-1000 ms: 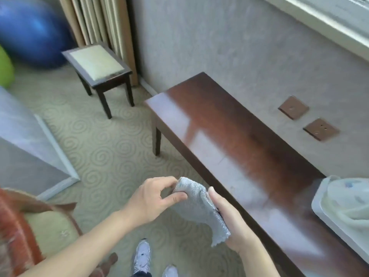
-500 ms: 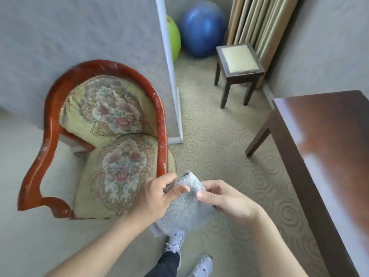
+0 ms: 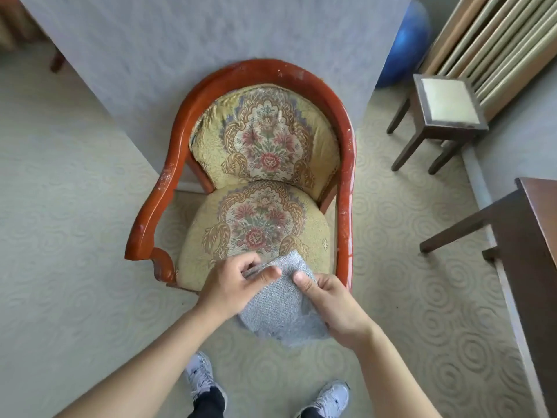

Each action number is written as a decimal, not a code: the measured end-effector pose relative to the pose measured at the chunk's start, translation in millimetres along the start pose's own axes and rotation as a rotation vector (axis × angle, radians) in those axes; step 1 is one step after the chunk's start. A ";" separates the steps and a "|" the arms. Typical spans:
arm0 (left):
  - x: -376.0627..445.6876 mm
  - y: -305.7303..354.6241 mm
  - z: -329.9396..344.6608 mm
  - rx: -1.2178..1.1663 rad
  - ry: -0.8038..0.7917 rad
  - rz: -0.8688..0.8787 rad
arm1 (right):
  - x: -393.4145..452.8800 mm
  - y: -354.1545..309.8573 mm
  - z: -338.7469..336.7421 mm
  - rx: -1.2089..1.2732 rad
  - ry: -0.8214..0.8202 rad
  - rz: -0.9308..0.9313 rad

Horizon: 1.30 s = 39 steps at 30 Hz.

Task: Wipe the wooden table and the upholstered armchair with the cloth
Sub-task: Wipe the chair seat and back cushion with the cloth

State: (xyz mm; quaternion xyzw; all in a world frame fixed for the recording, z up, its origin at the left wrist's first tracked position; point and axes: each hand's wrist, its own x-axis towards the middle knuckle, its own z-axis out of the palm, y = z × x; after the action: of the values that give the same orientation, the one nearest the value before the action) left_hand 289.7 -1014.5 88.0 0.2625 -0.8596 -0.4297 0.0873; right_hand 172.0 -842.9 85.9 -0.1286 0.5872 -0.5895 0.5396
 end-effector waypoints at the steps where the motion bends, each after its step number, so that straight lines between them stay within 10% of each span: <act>1: 2.4 -18.1 -9.9 -0.003 -0.002 -0.001 | 11.5 7.0 13.0 0.040 0.018 0.024; 11: 47.1 -186.7 -53.2 0.036 -0.229 -0.014 | 117.6 82.6 117.5 0.372 0.118 0.381; 22: 126.2 -329.5 50.8 0.420 -0.425 -0.194 | 238.0 138.9 4.0 0.184 0.630 0.097; 32: 179.5 -395.4 141.5 0.765 -0.182 -0.106 | 335.7 175.1 -105.3 -0.245 1.302 -0.183; 39: 176.4 -405.9 152.8 0.841 -0.108 -0.034 | 382.7 230.5 -111.6 -0.994 0.825 -0.057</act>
State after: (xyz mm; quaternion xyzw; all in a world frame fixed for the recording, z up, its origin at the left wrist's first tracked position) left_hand 235.5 -1201.6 -337.7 0.2664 -0.9589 -0.0560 -0.0796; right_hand 49.0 -1019.7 -321.1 -0.1416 0.9456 -0.2624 0.1300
